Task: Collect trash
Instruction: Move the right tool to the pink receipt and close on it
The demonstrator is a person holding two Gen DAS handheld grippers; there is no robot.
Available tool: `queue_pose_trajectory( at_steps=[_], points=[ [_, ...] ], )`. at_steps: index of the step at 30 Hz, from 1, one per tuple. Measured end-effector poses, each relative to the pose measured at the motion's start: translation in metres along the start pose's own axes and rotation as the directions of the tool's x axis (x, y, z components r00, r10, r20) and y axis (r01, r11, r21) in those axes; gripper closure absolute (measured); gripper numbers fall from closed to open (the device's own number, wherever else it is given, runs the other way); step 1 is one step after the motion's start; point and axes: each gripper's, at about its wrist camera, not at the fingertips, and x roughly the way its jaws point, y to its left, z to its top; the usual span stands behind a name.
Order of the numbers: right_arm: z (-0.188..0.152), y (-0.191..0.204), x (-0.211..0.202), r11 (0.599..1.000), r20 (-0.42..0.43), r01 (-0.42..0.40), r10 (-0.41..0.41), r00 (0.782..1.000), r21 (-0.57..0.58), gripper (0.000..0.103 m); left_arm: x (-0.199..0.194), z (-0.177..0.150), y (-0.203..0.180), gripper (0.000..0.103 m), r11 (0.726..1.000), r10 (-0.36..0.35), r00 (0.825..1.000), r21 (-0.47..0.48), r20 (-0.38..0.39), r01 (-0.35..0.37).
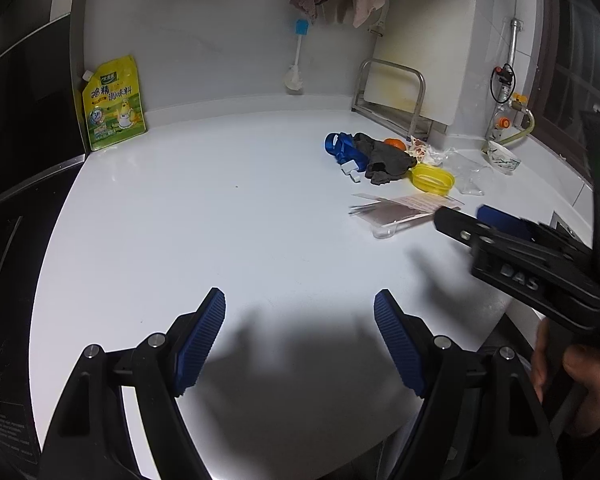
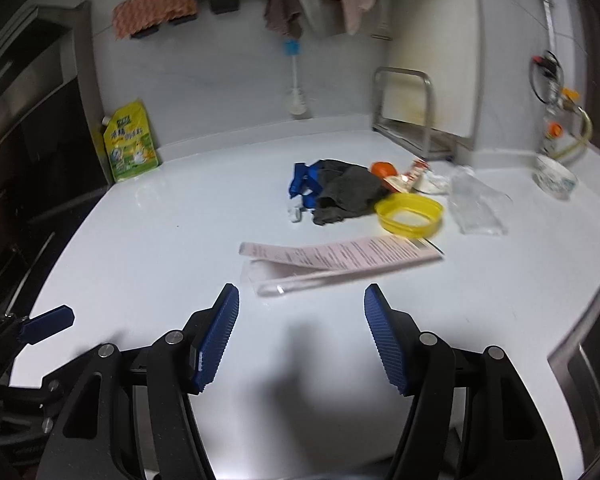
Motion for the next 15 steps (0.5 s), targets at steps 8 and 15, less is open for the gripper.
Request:
queue_pose_trajectory(
  at_steps=[8,15],
  points=[
    [0.01,0.023,0.045,0.99,-0.039,0.008,-0.014,0.999,-0.142,0.041,0.01,0.001,0.009,0.028,1.0,-0.006,1.0,-0.02,-0.016,0.006],
    [0.019,0.031,0.055,0.989,-0.034,0.0,-0.005,0.999,-0.145,0.041,0.012,0.001,0.011,0.028,1.0,-0.012,1.0,-0.029,-0.02,0.012]
  ],
)
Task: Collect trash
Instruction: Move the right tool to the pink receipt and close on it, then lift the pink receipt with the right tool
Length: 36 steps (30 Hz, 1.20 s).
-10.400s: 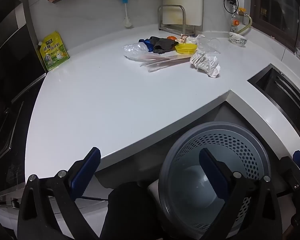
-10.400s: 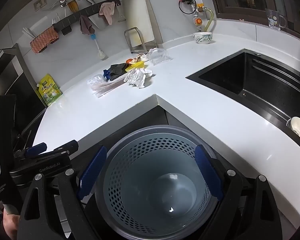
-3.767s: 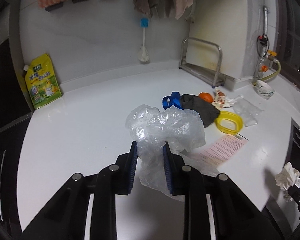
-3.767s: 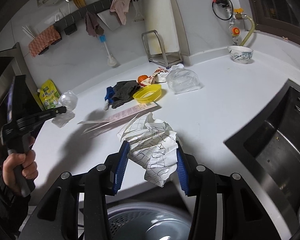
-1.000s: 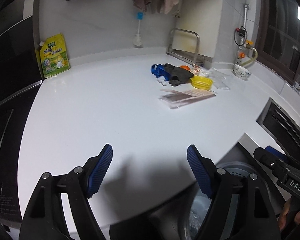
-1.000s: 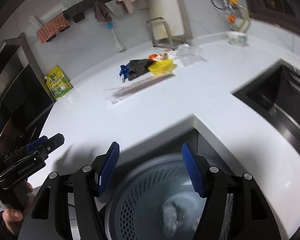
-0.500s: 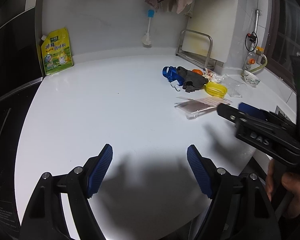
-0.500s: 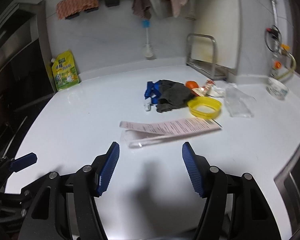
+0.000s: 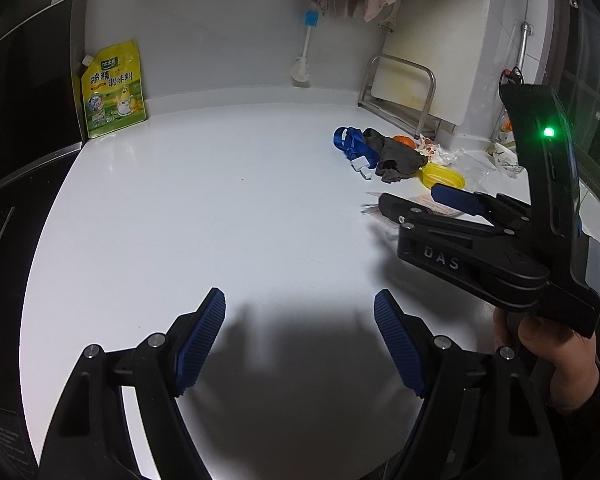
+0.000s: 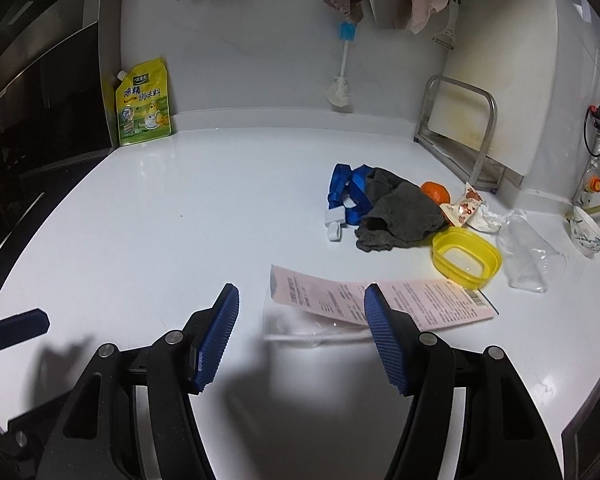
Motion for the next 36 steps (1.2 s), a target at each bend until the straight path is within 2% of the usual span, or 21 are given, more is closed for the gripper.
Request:
queue_pose_trajectory(
  at_steps=[10,14,17,26,31,36],
  points=[
    [0.012,-0.001,0.026,0.997,-0.041,0.053,-0.051,0.998,0.049,0.041,0.003,-0.002,0.0,0.028,1.0,-0.01,1.0,-0.008,-0.014,0.01],
    [0.016,0.002,0.038,0.998,-0.103,0.056,-0.052,0.993,0.035,0.041,0.002,-0.002,0.001,0.028,1.0,-0.011,1.0,-0.009,-0.011,0.011],
    [0.019,0.005,0.042,0.997,-0.118,0.068,-0.064,0.991,0.027,0.041,0.003,-0.002,0.003,0.028,1.0,-0.01,1.0,-0.014,-0.016,0.01],
    [0.027,0.008,0.067,0.991,-0.221,0.137,-0.134,0.966,0.0,0.041,0.002,-0.002,0.004,0.028,1.0,-0.012,1.0,-0.023,-0.023,0.011],
    [0.025,0.005,0.063,0.985,-0.233,0.17,-0.168,0.958,-0.015,0.041,0.001,-0.003,0.005,0.028,1.0,-0.011,1.0,-0.027,-0.02,0.01],
    [0.009,-0.004,0.045,0.981,-0.233,0.192,-0.19,0.954,-0.016,0.041,0.0,-0.002,0.005,0.028,0.999,-0.014,1.0,-0.031,-0.014,0.014]
  ],
)
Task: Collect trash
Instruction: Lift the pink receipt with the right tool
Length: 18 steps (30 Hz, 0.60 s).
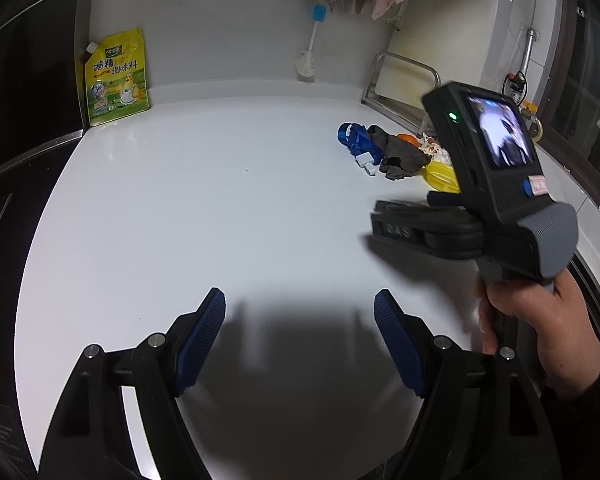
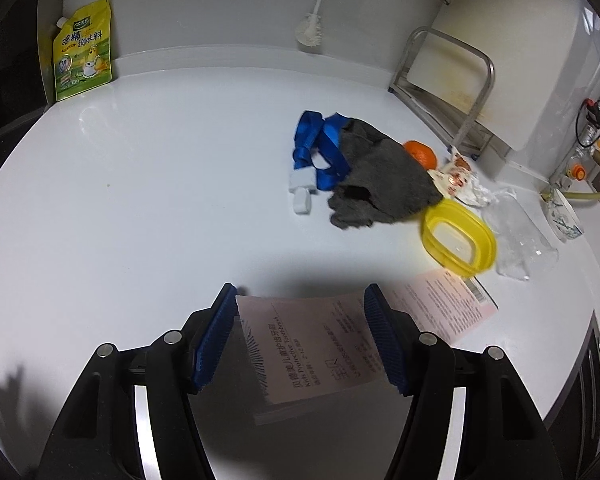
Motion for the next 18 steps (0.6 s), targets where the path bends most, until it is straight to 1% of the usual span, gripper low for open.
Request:
queue_pose_trajectory(
  at_steps=[6,11,13,15,18],
  points=[
    [-0.03,-0.026,-0.02,0.999,0.016,0.031,-0.031,0.999,0.032,0.041,-0.004,0.0,-0.009,0.028,1.0,-0.01,1.0,0.016,0.006,0.01],
    [-0.056,-0.063,-0.041,0.993,0.052,0.042,-0.048,0.997,0.112,0.041,-0.009,-0.001,-0.02,0.028,0.999,-0.021,1.0,0.034,0.012,0.021],
    [-0.063,-0.078,-0.048,0.988,0.061,0.059,-0.068,0.996,0.141,0.041,-0.01,-0.001,-0.025,0.028,0.999,-0.026,1.0,0.044,0.014,0.025],
    [-0.072,-0.099,-0.056,0.98,0.076,0.028,-0.044,0.996,0.199,0.041,-0.012,-0.001,-0.032,0.028,0.998,-0.033,0.999,0.054,0.015,0.032],
    [-0.082,-0.121,-0.064,0.963,0.08,0.019,-0.042,0.996,0.268,0.041,-0.015,-0.002,-0.042,0.028,0.997,-0.046,0.999,0.068,0.015,0.045]
  ],
)
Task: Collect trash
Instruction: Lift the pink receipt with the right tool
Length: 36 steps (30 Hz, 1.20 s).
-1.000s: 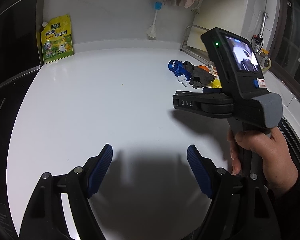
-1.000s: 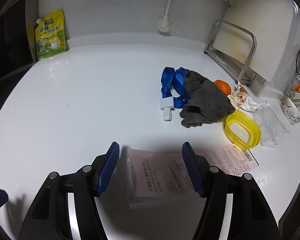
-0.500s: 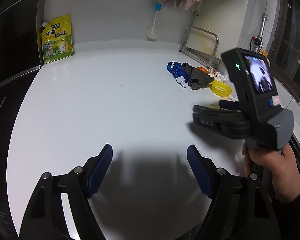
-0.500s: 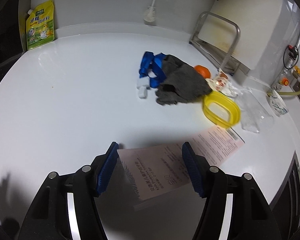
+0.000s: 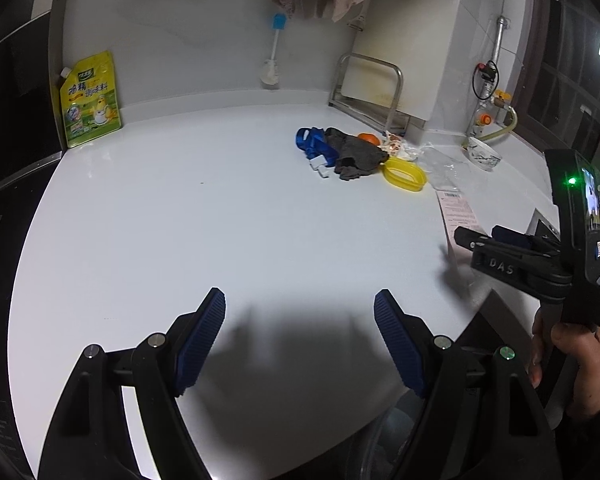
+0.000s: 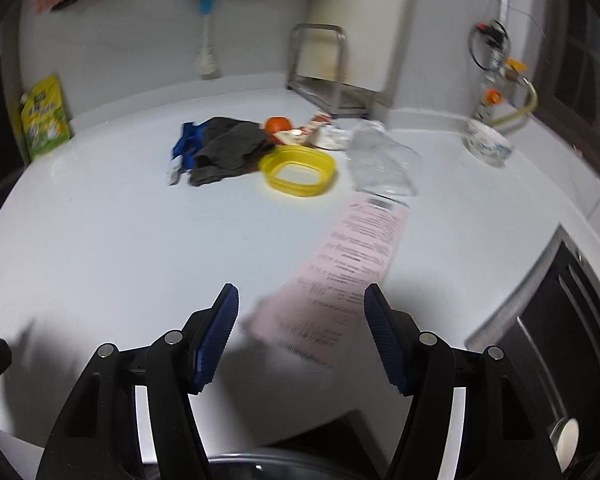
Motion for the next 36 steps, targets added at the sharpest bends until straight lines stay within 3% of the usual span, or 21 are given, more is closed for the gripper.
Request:
queue_pose_trajectory(
  at_steps=[7,16,19,23,28,32,35,36],
  points=[
    [-0.005,-0.034,-0.018,0.993,0.033,-0.012,0.008,0.999,0.12,0.04,-0.002,0.001,-0.019,0.028,0.999,-0.019,1.0,0.034,0.0,0.019],
    [0.001,-0.035,0.009,0.978,-0.015,-0.006,0.009,1.0,0.21,0.034,0.007,0.015,-0.029,0.028,0.999,-0.021,1.0,0.048,-0.011,0.022],
    [0.006,-0.033,0.024,0.977,-0.055,0.041,-0.03,0.998,0.21,0.031,0.012,0.027,-0.028,0.028,0.999,-0.014,1.0,0.048,0.0,0.014],
    [0.006,-0.035,0.041,0.974,-0.107,0.036,-0.012,0.994,0.226,0.031,0.026,0.05,-0.022,0.023,1.0,-0.009,1.0,0.027,0.016,0.008],
    [0.008,-0.038,0.054,0.972,-0.117,0.06,-0.034,0.993,0.229,0.031,0.051,0.078,-0.022,0.023,0.999,0.03,0.999,0.037,0.042,-0.032],
    [0.011,-0.029,0.059,0.984,-0.104,0.082,-0.066,0.992,0.159,0.032,0.083,0.099,-0.012,0.022,0.999,0.046,0.999,0.0,0.016,-0.046],
    [0.011,-0.027,0.06,0.988,-0.074,0.065,-0.055,0.996,0.137,0.038,0.109,0.112,-0.006,0.022,0.996,0.089,0.996,-0.007,-0.003,-0.089],
    [0.012,-0.027,0.06,0.989,-0.067,0.066,-0.058,0.996,0.129,0.051,0.117,0.116,-0.005,0.022,0.995,0.097,0.995,-0.009,-0.01,-0.097]
  ],
)
